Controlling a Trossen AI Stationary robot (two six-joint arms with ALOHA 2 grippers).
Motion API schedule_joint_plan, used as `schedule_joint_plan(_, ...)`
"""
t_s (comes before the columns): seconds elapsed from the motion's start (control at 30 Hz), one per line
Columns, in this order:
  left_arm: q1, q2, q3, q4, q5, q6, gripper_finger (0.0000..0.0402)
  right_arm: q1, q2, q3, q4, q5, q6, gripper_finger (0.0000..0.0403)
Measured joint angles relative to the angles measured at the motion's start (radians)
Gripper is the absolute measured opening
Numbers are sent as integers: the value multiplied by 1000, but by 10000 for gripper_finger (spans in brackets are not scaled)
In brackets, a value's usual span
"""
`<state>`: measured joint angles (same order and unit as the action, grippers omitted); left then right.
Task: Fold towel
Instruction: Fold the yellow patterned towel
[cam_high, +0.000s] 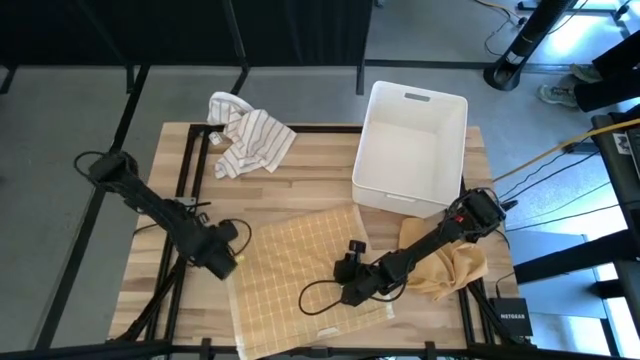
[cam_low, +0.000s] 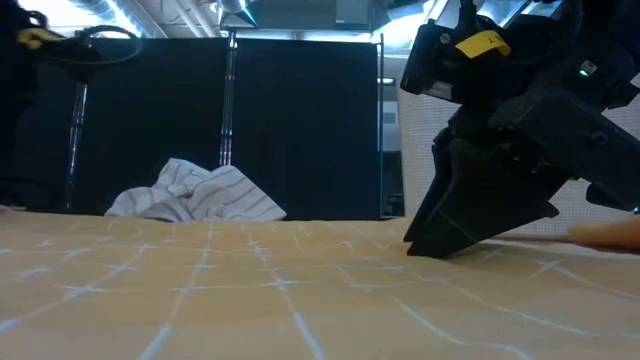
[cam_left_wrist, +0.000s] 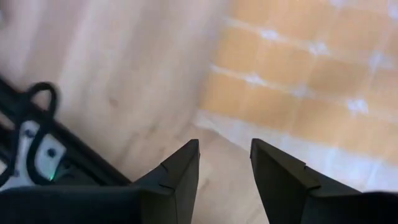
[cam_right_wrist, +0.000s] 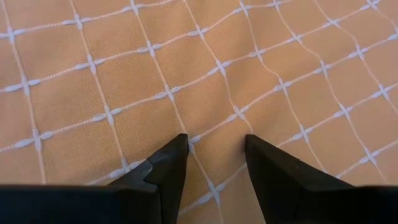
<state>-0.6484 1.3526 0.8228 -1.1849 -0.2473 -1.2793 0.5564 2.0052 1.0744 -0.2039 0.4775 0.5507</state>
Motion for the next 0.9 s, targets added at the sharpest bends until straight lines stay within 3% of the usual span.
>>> schedule_joint_plan(0.13,32,-80,-58,4,-19,-121,138,0,0,0,2,0,0,169)
schedule_joint_plan(0.27,49,-117,-147,109,21,-199,138,0,0,0,2,1,0,169)
schedule_joint_plan(0.57,54,-120,-260,259,56,-227,134,0,0,0,1,1,-5,169)
schedule_joint_plan(0.7,54,-120,-260,254,40,-202,101,0,0,0,1,1,-5,169)
schedule_joint_plan(0.9,35,-120,-260,254,-66,-149,10,0,0,1,-2,1,-5,169)
